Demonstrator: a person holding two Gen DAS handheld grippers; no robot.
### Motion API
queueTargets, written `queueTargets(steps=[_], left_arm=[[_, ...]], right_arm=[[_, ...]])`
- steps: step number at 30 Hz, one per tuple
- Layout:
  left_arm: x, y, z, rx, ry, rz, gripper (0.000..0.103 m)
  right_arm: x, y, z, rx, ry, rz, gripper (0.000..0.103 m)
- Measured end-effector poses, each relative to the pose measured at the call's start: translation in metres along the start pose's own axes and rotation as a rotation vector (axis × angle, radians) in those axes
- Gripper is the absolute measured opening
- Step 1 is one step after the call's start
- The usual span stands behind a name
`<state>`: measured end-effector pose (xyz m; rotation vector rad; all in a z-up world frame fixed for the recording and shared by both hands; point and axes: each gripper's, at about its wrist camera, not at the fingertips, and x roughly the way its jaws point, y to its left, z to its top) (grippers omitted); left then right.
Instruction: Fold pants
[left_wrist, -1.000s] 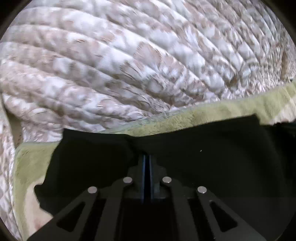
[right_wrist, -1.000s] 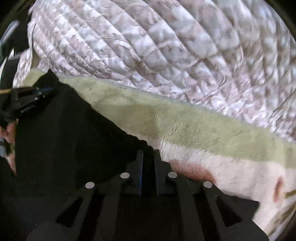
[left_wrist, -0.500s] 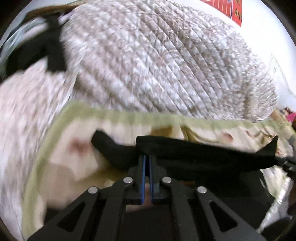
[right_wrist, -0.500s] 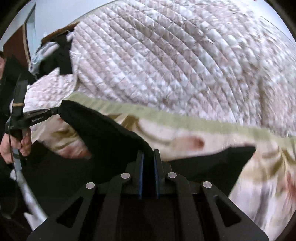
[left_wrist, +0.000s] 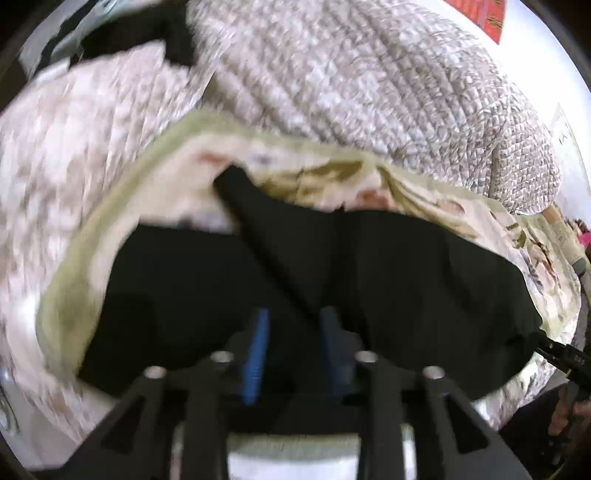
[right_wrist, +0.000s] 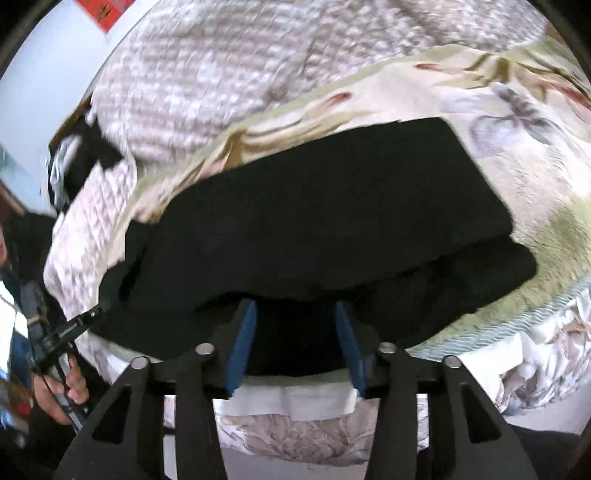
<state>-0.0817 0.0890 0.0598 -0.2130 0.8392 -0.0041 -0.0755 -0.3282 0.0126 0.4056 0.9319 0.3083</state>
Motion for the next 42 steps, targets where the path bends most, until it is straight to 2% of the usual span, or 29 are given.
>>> queueTargets(steps=[3,6,9,11,12,13,15,20,24,27,29,31,34,37,42], left_arm=[[0.013,-0.023,0.02,0.083,-0.012,-0.028,0.059],[0.04,-0.046,0.03,0.169,0.02,-0.02,0.059],[0.069,-0.059,0.031,0.215,0.066,0.033,0.059],[0.084,-0.061,0.028,0.234,0.088,0.089,0.038],[0.087,-0.06,0.025,0.235,0.089,0.098,0.017],[0.088,-0.056,0.022,0.227,0.087,0.111,0.01],[0.082,-0.047,0.024,0.179,0.065,0.106,0.005],[0.029,-0.008,0.022,0.013,-0.112,0.113,0.005],[0.002,0.028,0.008,-0.104,-0.163,0.129,0.005],[0.001,0.048,-0.005,-0.186,-0.133,0.116,0.008],[0.004,0.054,-0.01,-0.195,-0.117,0.1,0.01],[0.008,0.062,-0.01,-0.24,-0.1,0.07,0.022],[0.015,0.077,-0.01,-0.324,-0.083,0.054,0.034],[0.016,0.091,-0.014,-0.413,-0.08,0.012,0.034],[0.021,0.091,-0.009,-0.433,-0.099,0.019,0.034]], right_arm=[[0.004,-0.003,0.004,0.039,-0.004,-0.013,0.047],[0.001,-0.007,0.002,0.061,-0.007,-0.019,0.047],[-0.003,-0.02,-0.001,0.127,-0.026,-0.023,0.047],[-0.004,-0.03,-0.001,0.172,-0.033,-0.034,0.047],[-0.004,-0.035,0.0,0.197,-0.039,-0.043,0.047],[-0.005,-0.039,0.0,0.217,-0.046,-0.047,0.047],[-0.008,-0.047,0.002,0.248,-0.071,-0.051,0.047],[-0.007,-0.062,0.007,0.338,-0.105,-0.011,0.047],[-0.008,-0.064,0.013,0.386,-0.13,0.008,0.047],[-0.006,-0.063,0.013,0.396,-0.135,-0.002,0.047],[-0.007,-0.062,0.013,0.392,-0.14,-0.008,0.047],[-0.008,-0.06,0.014,0.391,-0.145,-0.009,0.047],[-0.011,-0.06,0.014,0.404,-0.154,-0.007,0.047],[-0.015,-0.056,0.015,0.411,-0.159,-0.001,0.047],[-0.02,-0.05,0.016,0.393,-0.175,0.001,0.047]])
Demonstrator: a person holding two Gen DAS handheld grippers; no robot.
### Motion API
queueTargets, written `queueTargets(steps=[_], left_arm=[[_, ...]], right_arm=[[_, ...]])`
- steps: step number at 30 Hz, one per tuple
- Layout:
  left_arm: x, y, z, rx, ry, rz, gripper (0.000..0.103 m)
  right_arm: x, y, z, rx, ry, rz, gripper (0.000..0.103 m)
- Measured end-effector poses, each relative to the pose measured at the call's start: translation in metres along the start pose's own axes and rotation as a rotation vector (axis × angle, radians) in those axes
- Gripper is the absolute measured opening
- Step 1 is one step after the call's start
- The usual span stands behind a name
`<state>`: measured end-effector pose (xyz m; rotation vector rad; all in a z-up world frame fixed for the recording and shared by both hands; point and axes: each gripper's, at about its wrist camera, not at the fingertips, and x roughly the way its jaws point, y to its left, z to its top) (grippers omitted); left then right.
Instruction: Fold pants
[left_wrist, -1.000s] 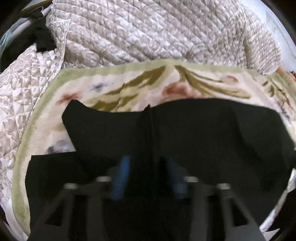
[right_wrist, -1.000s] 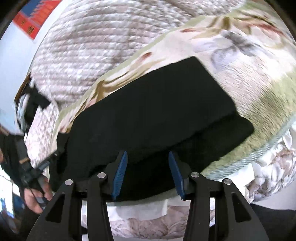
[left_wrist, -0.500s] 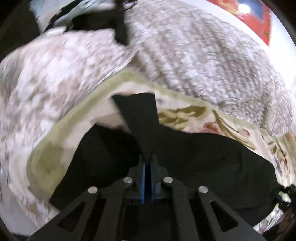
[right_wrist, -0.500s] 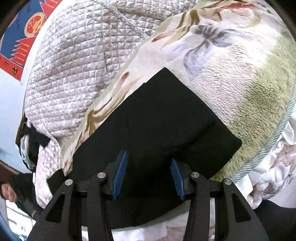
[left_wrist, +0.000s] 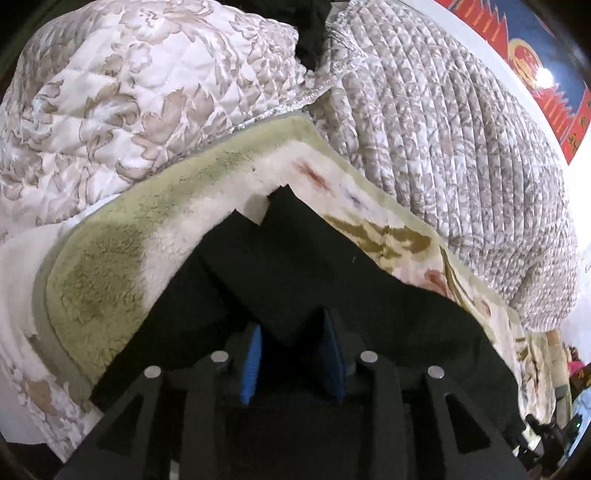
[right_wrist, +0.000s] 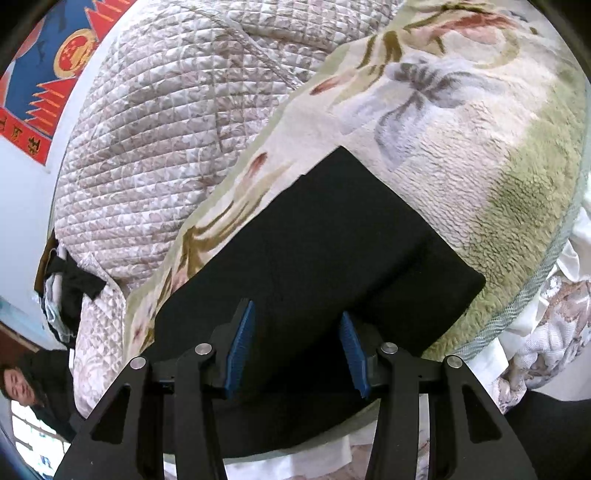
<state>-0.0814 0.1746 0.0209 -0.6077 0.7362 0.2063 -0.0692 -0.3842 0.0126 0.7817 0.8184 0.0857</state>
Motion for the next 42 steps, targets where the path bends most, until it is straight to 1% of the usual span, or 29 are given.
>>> queueTargets(steps=[2,3,4,6,7,8,9,10,12,13,14,16,18,21,22,23,25,26,27,28,29,31,33,35,37,40,42], left_arm=[[0.004,-0.002,0.004,-0.001,-0.002,0.009,0.032],[0.005,-0.004,0.006,0.001,-0.008,0.014,0.025],[0.005,-0.005,0.006,0.006,-0.011,0.017,0.015],[0.006,-0.007,0.007,0.016,-0.018,0.028,0.011],[0.007,-0.007,0.007,0.018,-0.018,0.036,0.007],[0.007,-0.006,0.007,0.017,-0.015,0.039,0.006],[0.007,-0.005,0.007,0.017,-0.015,0.04,0.005],[0.006,-0.006,0.007,0.021,-0.017,0.04,0.005],[0.004,-0.008,0.007,0.036,-0.024,0.045,0.004],[0.002,-0.009,0.007,0.041,-0.026,0.044,0.004],[-0.001,-0.01,0.008,0.043,-0.029,0.043,0.004],[-0.011,-0.012,0.01,0.042,-0.044,0.039,0.004],[-0.027,-0.016,0.013,0.052,-0.074,0.035,0.004],[-0.055,-0.018,0.012,0.067,-0.111,0.04,0.004],[-0.061,-0.017,0.01,0.071,-0.117,0.049,0.004],[-0.064,-0.013,0.006,0.073,-0.114,0.07,0.004],[-0.056,-0.003,-0.006,0.067,-0.061,0.091,0.004],[-0.048,0.003,-0.012,0.062,-0.023,0.117,0.004],[-0.041,0.008,-0.017,0.055,0.01,0.132,0.004],[-0.034,0.014,-0.02,0.039,0.041,0.135,0.004],[-0.031,0.018,-0.021,0.024,0.054,0.14,0.004],[-0.037,0.02,-0.019,0.01,0.04,0.129,0.004],[-0.046,0.014,-0.016,0.032,0.005,0.125,0.004],[-0.048,0.014,-0.016,0.035,0.0,0.125,0.004],[-0.045,0.016,-0.018,0.033,0.012,0.131,0.004],[-0.038,0.02,-0.023,0.03,0.045,0.15,0.005],[-0.038,0.022,-0.025,0.023,0.061,0.158,0.005]], right_arm=[[0.005,-0.002,0.003,0.002,0.002,-0.01,0.047],[0.006,-0.002,0.005,0.004,-0.004,-0.016,0.047],[0.008,-0.004,0.007,0.019,-0.007,-0.021,0.047],[0.005,-0.002,0.011,0.014,-0.028,-0.012,0.047],[0.003,0.0,0.012,0.005,-0.045,-0.019,0.044],[0.003,-0.001,0.014,0.005,-0.051,-0.029,0.041],[0.005,-0.004,0.015,0.014,-0.048,-0.038,0.034],[0.008,-0.008,0.016,0.031,-0.042,-0.052,0.029],[0.013,-0.017,0.018,0.058,-0.03,-0.077,0.022],[0.014,-0.021,0.018,0.071,-0.026,-0.081,0.014],[0.014,-0.023,0.018,0.077,-0.027,-0.084,0.012],[0.009,-0.02,0.019,0.063,-0.034,-0.073,0.011],[0.001,-0.01,0.02,0.028,-0.05,-0.061,0.01],[-0.019,0.006,0.022,0.009,-0.073,-0.001,0.009],[-0.025,0.007,0.021,0.009,-0.077,0.011,0.009],[-0.03,0.005,0.019,0.007,-0.082,0.004,0.009],[-0.027,-0.007,0.014,0.013,-0.061,-0.053,0.009],[-0.022,-0.016,0.012,0.041,-0.035,-0.078,0.009],[-0.015,-0.031,0.008,0.098,0.012,-0.092,0.009],[-0.012,-0.035,0.006,0.113,0.027,-0.1,0.009],[-0.013,-0.034,0.005,0.107,0.024,-0.104,0.009],[-0.019,-0.025,0.005,0.074,0.003,-0.108,0.009],[-0.026,-0.02,0.007,0.066,-0.013,-0.099,0.009],[-0.026,-0.021,0.005,0.067,-0.013,-0.113,0.009],[-0.023,-0.029,0.002,0.09,0.006,-0.118,0.009],[-0.017,-0.033,0.0,0.082,0.023,-0.141,0.009],[-0.016,-0.035,0.0,0.09,0.029,-0.138,0.009]])
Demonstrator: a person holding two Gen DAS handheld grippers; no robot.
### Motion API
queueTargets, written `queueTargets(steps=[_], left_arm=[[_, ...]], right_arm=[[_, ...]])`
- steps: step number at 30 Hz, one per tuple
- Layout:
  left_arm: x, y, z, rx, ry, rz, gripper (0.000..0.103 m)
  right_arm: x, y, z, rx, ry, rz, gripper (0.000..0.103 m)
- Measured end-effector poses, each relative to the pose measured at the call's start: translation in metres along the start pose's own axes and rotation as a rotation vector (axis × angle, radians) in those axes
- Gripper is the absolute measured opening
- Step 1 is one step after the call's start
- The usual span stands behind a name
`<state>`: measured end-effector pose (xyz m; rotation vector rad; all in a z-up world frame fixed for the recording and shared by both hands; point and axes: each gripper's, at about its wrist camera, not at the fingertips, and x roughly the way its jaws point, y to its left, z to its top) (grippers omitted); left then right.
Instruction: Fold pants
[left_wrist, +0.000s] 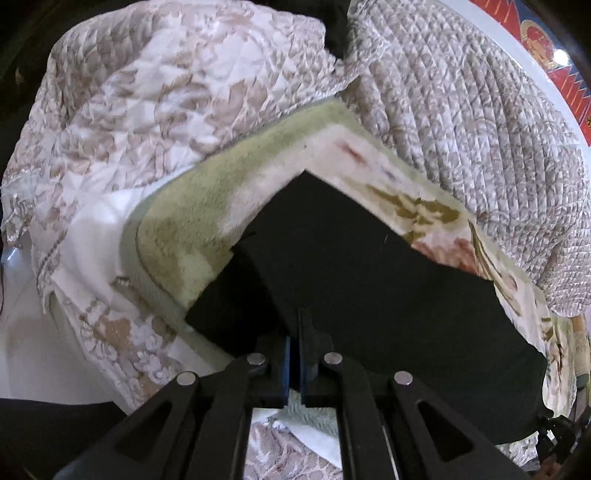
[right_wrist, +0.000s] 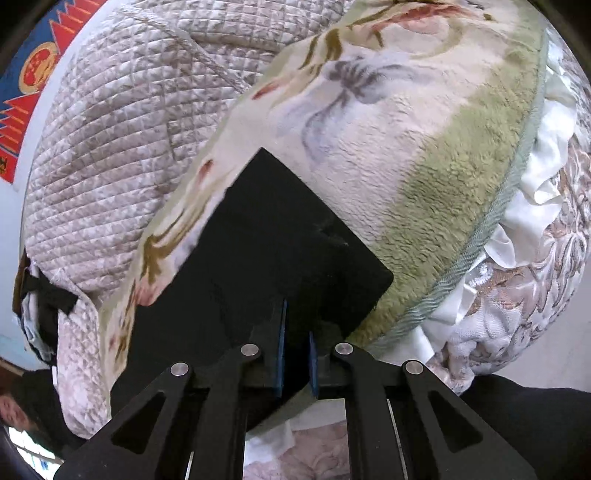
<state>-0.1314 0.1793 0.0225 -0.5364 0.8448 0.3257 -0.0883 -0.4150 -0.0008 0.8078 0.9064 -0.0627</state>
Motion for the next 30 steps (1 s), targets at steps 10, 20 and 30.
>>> queueTargets(steps=[10,20,30], left_arm=[[-0.05,0.01,0.009,0.027,-0.115,0.129,0.007],[-0.005,-0.077,0.035,0.232,-0.034,-0.067,0.007],[0.093,-0.152,0.036,0.442,0.102,-0.045,0.03]], right_arm=[[-0.053,0.025,0.001,-0.144,-0.199,-0.199,0.018],[0.001,0.086,0.012,-0.502,-0.119,-0.136,0.027],[0.079,0.119,0.036,-0.695,0.006,-0.221,0.027]])
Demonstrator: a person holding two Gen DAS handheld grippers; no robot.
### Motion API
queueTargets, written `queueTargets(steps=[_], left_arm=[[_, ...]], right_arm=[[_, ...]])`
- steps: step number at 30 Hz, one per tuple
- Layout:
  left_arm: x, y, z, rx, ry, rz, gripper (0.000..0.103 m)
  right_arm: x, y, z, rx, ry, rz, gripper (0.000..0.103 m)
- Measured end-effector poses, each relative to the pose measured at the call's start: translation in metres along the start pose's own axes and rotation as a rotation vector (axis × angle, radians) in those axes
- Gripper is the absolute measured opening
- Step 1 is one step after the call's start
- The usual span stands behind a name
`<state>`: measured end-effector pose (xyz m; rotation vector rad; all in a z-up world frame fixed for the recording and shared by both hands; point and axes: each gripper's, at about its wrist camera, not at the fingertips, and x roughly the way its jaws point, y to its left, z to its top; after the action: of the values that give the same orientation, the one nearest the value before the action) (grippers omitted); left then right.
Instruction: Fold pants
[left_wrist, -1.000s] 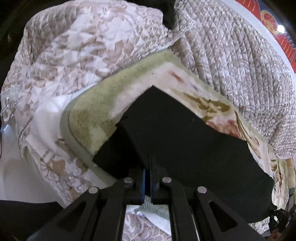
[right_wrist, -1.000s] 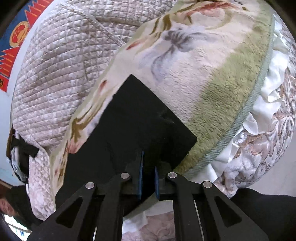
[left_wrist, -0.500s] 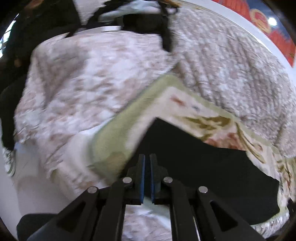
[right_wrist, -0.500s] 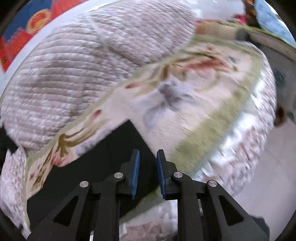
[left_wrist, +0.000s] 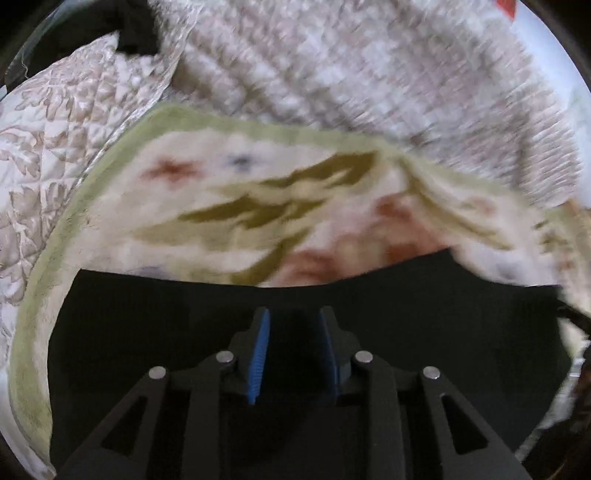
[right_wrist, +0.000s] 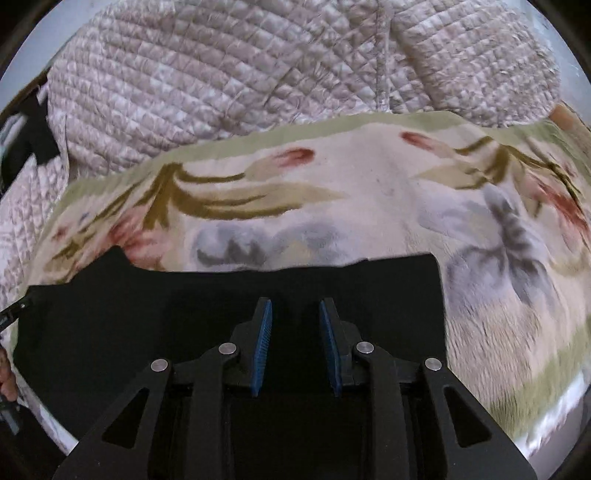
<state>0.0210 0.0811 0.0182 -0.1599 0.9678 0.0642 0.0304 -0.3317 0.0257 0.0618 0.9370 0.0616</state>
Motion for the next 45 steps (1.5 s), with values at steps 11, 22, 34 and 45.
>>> queueTargets(steps=[11,22,34,45], left_arm=[[-0.022,0.066,-0.015,-0.147,-0.109,0.088,0.035],[-0.067,0.068,-0.041,-0.147,-0.187,0.097,0.035],[-0.081,0.048,-0.113,-0.13,-0.149,0.075,0.036],[-0.089,0.057,-0.11,-0.148,-0.164,0.105,0.036]], right_arm=[[-0.009,-0.008,-0.006,0.039,-0.084,-0.037,0.033],[-0.032,-0.006,-0.022,0.09,-0.115,0.014,0.037],[-0.034,0.072,-0.114,-0.09,-0.071,0.11,0.038],[-0.048,0.076,-0.11,-0.125,-0.132,0.12,0.043]])
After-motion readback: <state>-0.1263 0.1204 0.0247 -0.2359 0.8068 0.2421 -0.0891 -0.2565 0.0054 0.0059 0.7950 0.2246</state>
